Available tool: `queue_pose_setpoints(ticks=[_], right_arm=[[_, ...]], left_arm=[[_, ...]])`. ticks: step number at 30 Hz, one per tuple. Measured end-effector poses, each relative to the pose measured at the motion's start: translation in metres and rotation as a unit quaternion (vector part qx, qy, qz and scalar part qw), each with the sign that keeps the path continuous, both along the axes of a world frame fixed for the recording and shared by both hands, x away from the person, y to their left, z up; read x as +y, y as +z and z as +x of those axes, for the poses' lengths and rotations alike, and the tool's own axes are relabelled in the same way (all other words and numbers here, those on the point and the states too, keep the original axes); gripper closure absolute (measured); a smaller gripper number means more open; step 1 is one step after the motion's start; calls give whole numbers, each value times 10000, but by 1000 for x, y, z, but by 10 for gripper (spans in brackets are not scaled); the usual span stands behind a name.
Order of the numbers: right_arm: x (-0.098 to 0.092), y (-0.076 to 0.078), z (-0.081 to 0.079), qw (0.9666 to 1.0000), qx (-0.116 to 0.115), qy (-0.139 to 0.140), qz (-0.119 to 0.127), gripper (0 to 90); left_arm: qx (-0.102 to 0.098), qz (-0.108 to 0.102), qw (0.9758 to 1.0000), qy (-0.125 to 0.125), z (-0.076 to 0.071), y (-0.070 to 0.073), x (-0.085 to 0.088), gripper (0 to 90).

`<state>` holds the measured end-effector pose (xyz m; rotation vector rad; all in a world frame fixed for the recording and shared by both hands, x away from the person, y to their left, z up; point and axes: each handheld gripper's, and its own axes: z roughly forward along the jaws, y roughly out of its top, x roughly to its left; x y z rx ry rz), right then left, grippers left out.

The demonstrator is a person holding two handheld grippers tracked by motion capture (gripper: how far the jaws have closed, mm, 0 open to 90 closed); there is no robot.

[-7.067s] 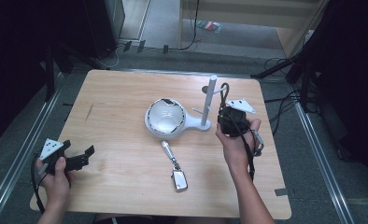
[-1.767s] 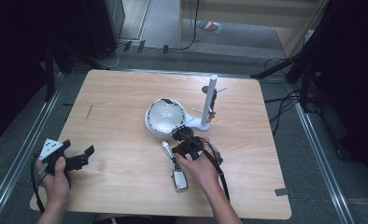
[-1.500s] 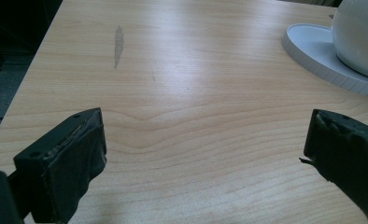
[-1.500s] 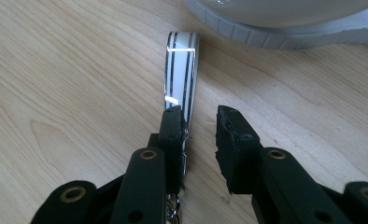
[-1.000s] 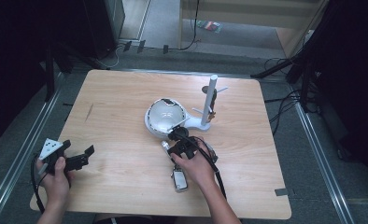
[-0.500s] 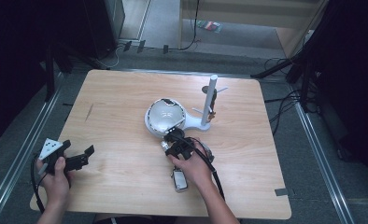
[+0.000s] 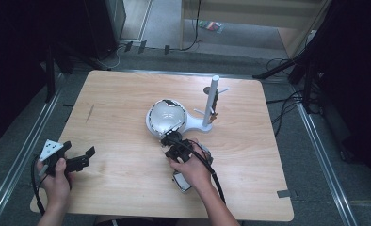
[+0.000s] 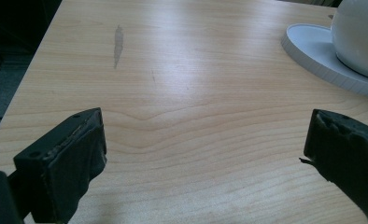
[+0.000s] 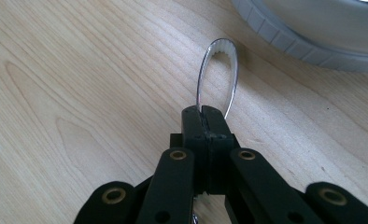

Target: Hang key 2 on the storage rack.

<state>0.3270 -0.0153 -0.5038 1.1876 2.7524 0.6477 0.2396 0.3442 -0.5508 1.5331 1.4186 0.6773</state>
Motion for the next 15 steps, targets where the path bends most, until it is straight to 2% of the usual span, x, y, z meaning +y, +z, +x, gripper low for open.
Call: queue_pose_setpoints(ticks=[2, 6, 10, 13, 15], right_arm=[[1, 0, 0, 10000, -64, 57, -21, 900], [4, -1, -1, 9999, -44, 107, -38, 855], [9, -1, -2, 9997, -108, 162, -167, 828], [13, -4, -3, 9992, -189, 246, -245, 837], [16, -7, -3, 9992, -149, 198, -323, 849]], left_arm=[[4, 0, 10000, 1, 0, 0, 0, 0], [-4, 1, 10000, -1, 0, 0, -1, 0], [-5, 7, 10000, -4, 0, 0, -1, 0], [-3, 4, 10000, -2, 0, 0, -1, 0], [-2, -3, 10000, -1, 0, 0, 0, 0]])
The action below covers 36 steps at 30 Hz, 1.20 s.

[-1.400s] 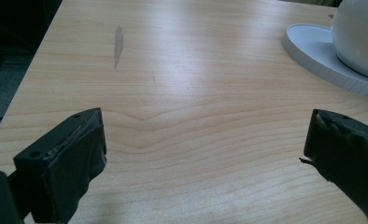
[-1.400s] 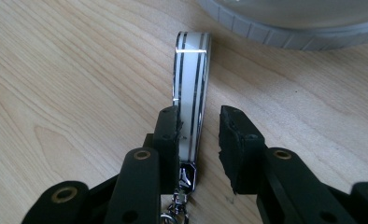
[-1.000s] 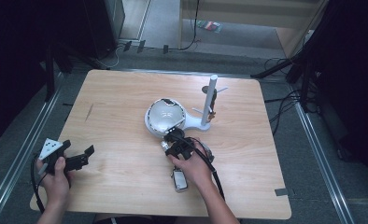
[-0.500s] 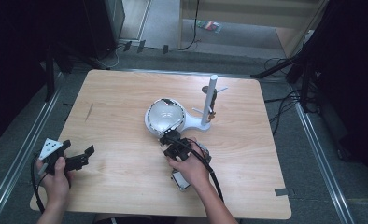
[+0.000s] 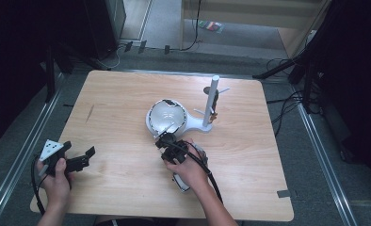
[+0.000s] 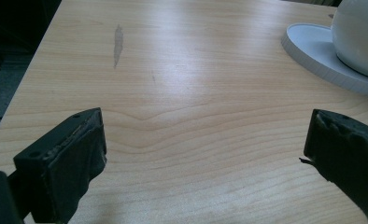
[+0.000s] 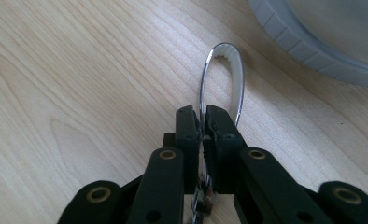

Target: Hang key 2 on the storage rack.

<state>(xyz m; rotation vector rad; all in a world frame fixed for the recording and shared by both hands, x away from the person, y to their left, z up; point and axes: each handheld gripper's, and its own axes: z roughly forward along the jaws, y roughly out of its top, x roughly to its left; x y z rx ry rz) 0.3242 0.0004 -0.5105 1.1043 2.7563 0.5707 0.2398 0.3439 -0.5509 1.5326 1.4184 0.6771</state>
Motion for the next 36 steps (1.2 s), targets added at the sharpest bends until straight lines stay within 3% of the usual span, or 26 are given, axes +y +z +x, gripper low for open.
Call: queue_pose_setpoints(ticks=[6, 9, 21, 29, 36], right_arm=[[4, -4, -2, 9998, -87, 48, -150, 900], [1, -3, -4, 9999, -127, 89, -36, 900], [-27, 9, -15, 9978, -403, -351, 391, 900], [-49, 15, -22, 9938, -687, -720, 488, 900], [-69, 25, -26, 9879, -952, -961, 754, 900]], left_arm=[[7, -5, 10000, 0, 0, 0, 0, 0], [3, -1, 10000, -4, 0, 0, 0, 0], [-7, 17, 10000, 3, 0, 0, -1, 0], [-30, 41, 10000, 3, 0, 0, -1, 0], [-66, 145, 9999, 10, -1, 0, -2, 0]])
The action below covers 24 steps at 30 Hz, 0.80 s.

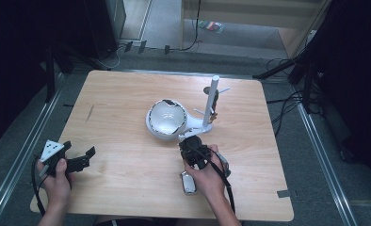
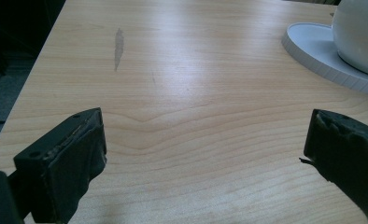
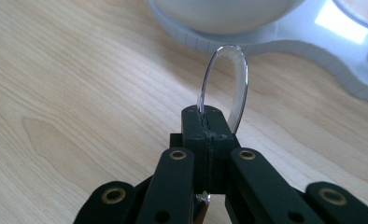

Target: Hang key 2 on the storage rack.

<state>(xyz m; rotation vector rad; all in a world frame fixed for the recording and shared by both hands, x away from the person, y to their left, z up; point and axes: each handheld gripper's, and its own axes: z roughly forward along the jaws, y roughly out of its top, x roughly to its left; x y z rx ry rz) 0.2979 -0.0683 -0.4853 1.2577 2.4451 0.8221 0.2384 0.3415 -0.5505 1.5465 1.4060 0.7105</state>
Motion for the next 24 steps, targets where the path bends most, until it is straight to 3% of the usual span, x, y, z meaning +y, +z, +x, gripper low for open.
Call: queue_pose_setpoints(ticks=[6, 13, 16, 21, 24], right_arm=[[-13, 11, -5, 9989, -343, -186, 277, 900], [-23, 26, -11, 9953, -742, -323, 541, 900], [-27, 30, -11, 9941, -862, -382, 543, 900], [-40, 33, -11, 9921, -980, -522, 578, 900], [-48, 36, -10, 9909, -1020, -593, 650, 900]], left_arm=[[-50, 126, 9999, 16, -1, 0, -3, 0], [-200, 279, 9994, 85, -2, 0, -7, 0], [-199, 383, 9990, 105, -2, 0, -10, 0], [-122, 268, 9988, 381, 1, 1, -6, 0], [-143, 280, 9989, 334, 0, 1, -7, 0]])
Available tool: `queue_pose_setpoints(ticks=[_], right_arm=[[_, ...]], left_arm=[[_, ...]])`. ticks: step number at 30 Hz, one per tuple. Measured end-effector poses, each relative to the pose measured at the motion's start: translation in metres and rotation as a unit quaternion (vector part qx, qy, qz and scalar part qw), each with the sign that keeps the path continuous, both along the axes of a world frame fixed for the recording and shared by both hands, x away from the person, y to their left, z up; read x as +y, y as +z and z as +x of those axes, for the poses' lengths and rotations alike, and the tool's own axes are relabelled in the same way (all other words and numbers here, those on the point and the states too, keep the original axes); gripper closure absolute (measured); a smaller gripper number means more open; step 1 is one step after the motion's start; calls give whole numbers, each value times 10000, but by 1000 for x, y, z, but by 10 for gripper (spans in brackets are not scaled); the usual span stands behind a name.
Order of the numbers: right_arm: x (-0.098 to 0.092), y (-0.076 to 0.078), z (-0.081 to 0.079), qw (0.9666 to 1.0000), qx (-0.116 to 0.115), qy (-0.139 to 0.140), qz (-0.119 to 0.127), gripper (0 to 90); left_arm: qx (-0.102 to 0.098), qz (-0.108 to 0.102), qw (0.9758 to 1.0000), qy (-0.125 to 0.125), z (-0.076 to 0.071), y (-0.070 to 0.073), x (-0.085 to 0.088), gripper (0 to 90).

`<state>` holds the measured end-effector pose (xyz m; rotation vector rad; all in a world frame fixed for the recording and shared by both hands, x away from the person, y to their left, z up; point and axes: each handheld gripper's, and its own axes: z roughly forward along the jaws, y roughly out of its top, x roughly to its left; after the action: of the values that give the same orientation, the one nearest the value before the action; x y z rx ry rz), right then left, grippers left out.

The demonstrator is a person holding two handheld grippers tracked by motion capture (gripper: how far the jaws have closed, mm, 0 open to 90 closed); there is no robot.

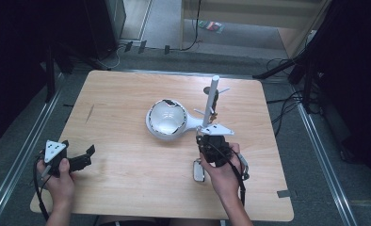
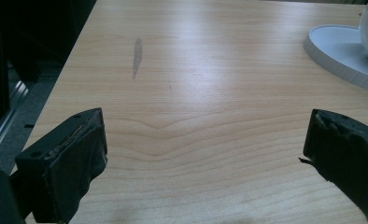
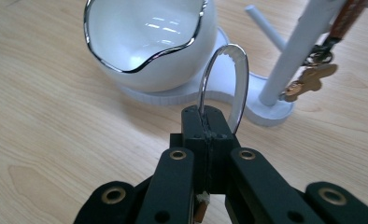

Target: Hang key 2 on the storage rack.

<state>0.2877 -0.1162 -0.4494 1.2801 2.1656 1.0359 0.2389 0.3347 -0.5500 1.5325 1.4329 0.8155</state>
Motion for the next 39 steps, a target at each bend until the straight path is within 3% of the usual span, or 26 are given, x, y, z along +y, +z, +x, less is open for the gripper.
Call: queue_pose_setpoints(ticks=[5, 9, 16, 24, 39], right_arm=[[-12, 5, 2, 9997, -57, -177, 174, 900], [-14, 8, 2, 9995, -126, -242, 146, 900], [-13, 8, 3, 9991, -210, -332, 140, 900], [-15, 16, 2, 9977, -456, -484, 144, 900], [-19, 28, 8, 9957, -654, -616, 245, 900]], left_arm=[[87, -151, 9998, -128, 2, 0, 3, 0], [197, -308, 9993, -73, 4, 0, 6, 0], [236, -107, 9996, -94, 6, 0, 3, 0], [249, -26, 9996, -109, 6, 0, 0, 0], [170, 66, 9997, -188, 2, 0, -2, 0]])
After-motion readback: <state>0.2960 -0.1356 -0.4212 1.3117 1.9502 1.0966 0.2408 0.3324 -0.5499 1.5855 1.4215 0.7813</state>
